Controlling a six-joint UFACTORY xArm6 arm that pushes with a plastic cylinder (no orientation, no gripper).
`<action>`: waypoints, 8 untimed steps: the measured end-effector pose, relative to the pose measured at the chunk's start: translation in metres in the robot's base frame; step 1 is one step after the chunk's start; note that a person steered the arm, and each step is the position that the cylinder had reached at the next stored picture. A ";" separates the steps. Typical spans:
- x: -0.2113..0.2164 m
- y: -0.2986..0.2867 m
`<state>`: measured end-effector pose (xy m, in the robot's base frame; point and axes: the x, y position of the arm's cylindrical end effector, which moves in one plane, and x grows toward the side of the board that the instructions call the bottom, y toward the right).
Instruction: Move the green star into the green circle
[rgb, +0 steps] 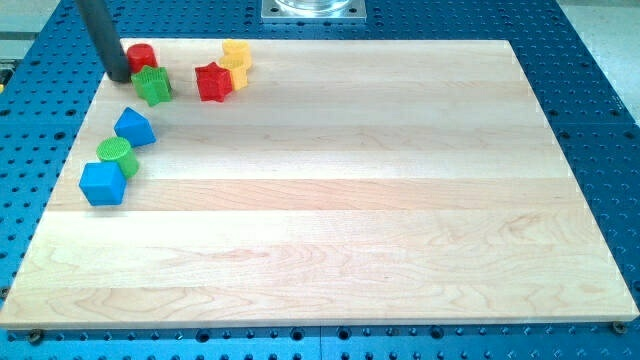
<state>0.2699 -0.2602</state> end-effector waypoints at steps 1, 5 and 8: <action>-0.034 -0.030; -0.029 0.032; -0.009 0.065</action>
<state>0.2605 -0.1956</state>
